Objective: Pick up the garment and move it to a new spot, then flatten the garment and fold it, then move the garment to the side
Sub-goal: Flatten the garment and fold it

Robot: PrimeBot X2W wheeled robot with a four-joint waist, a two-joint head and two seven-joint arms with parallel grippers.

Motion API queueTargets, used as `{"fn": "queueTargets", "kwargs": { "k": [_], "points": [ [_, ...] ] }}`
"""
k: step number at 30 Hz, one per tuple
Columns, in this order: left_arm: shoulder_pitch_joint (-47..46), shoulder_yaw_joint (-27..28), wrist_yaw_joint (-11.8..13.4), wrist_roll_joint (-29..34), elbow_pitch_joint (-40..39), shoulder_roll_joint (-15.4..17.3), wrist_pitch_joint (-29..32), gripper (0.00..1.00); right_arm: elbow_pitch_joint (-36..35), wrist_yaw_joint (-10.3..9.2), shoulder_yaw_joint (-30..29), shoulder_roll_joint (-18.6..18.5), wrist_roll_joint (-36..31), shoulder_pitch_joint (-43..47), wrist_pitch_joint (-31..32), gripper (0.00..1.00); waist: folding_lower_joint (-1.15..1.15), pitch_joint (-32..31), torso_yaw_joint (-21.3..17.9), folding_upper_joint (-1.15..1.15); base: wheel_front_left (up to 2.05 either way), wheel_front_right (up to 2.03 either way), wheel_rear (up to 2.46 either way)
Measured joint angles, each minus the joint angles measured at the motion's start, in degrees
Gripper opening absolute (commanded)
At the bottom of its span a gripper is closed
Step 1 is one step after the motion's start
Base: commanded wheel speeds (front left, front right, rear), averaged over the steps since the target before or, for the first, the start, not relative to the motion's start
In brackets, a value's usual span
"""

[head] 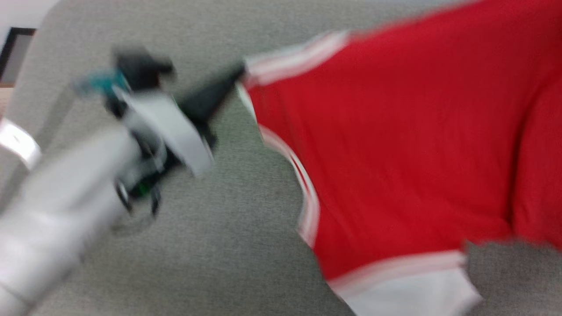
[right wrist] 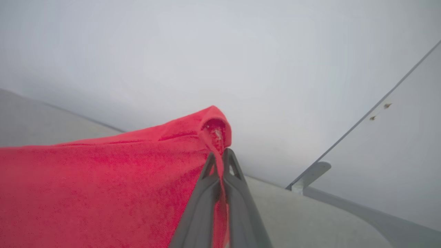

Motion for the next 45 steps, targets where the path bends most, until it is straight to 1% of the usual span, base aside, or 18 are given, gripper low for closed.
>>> {"fn": "queueTargets", "kwargs": {
  "k": [3,5,8,11,14,15,17,21,25,27,30,33,36,38,40,45],
  "points": [
    [-9.2,2.6,0.0,-2.4,5.6,-1.1,0.6,0.0,4.5,0.01,-3.3,1.1,-2.0,-7.4,-2.9,0.0,0.0,1.2,-0.9,0.0,0.0,0.0,0.0],
    [-15.1,5.0,0.0,-3.9,9.7,-2.8,0.0,0.0,7.2,0.01,-5.4,2.2,-2.9,-11.7,-5.6,0.0,0.0,2.2,-1.4,0.0,0.0,0.0,0.0],
    [-23.5,8.5,0.0,-4.7,16.2,-5.2,-1.5,0.0,10.9,0.07,-8.5,3.9,-4.0,-18.1,-10.3,0.0,0.0,3.7,-2.4,0.0,0.0,0.0,0.0],
    [-30.4,12.3,0.0,-5.7,20.6,-7.6,-2.9,0.0,14.1,0.09,-10.4,5.0,-5.6,-22.9,-14.8,0.0,0.0,4.8,-3.6,0.0,0.0,0.0,0.0],
    [-34.2,14.9,-0.1,-6.7,22.4,-9.3,-3.6,0.0,16.7,0.1,-11.0,5.9,-6.0,-24.8,-16.8,0.0,0.0,5.4,-4.6,0.0,0.0,0.0,0.0],
    [-34.3,15.0,-0.1,-7.2,22.5,-9.6,-3.7,0.0,17.2,0.1,-10.8,6.1,-6.0,-24.9,-16.9,0.0,0.0,5.6,-4.9,0.0,0.0,0.0,0.0],
    [-33.4,13.5,0.0,-7.2,22.1,-9.7,-3.7,0.0,18.1,0.09,-9.9,6.3,-5.9,-24.5,-17.0,0.0,0.0,5.7,-5.4,0.0,0.0,0.0,0.0],
    [-26.4,11.6,0.0,-10.2,19.7,-9.1,-3.8,0.0,17.5,0.07,-6.9,6.6,-3.8,-19.2,-16.6,0.0,0.0,5.7,-5.9,0.0,0.0,0.0,0.0],
    [-15.4,10.4,0.0,-12.6,14.0,-6.5,-3.9,0.0,12.9,0.05,-2.0,6.0,-0.5,-11.0,-15.8,0.0,0.0,5.7,-6.7,0.0,0.0,0.0,0.0],
    [-8.7,10.9,0.0,-14.4,9.5,-5.9,-3.9,0.0,9.8,0.03,0.3,4.3,1.9,-6.1,-15.5,0.0,0.0,5.6,-7.0,0.0,0.0,0.0,0.0],
    [0.8,12.6,0.0,-14.8,3.5,-5.0,-4.0,0.0,4.3,0.01,2.8,0.9,6.4,2.4,-15.2,0.0,0.0,5.1,-7.0,0.0,0.0,0.0,0.0],
    [9.7,14.3,0.0,-14.7,-1.7,-4.7,-4.0,0.0,-1.4,0.01,4.5,-2.8,10.8,11.2,-15.1,0.0,0.0,4.1,-6.7,0.0,0.0,0.0,0.0],
    [17.3,14.9,0.0,-12.6,-6.0,-4.1,-4.0,0.0,-7.4,0.01,5.3,-6.4,14.8,19.8,-15.6,0.0,0.0,2.8,-6.4,0.0,0.0,0.0,0.0],
    [22.1,15.0,0.0,-10.7,-8.9,-2.9,-4.0,0.0,-11.1,0.01,5.4,-8.1,16.9,24.4,-16.0,0.0,0.0,1.7,-6.3,0.0,0.0,0.0,0.0],
    [26.5,14.0,0.0,-10.2,-12.0,-1.3,-4.0,0.0,-14.7,0.01,5.2,-9.6,19.4,28.7,-16.1,0.0,0.0,0.5,-6.2,0.0,0.0,0.0,0.0],
    [35.6,13.3,0.0,-8.7,-17.3,2.6,-4.0,0.0,-21.6,0.0,3.9,-12.9,22.4,37.1,-16.1,0.0,0.0,-2.3,-6.5,0.0,0.0,0.0,0.0]
  ]
}}
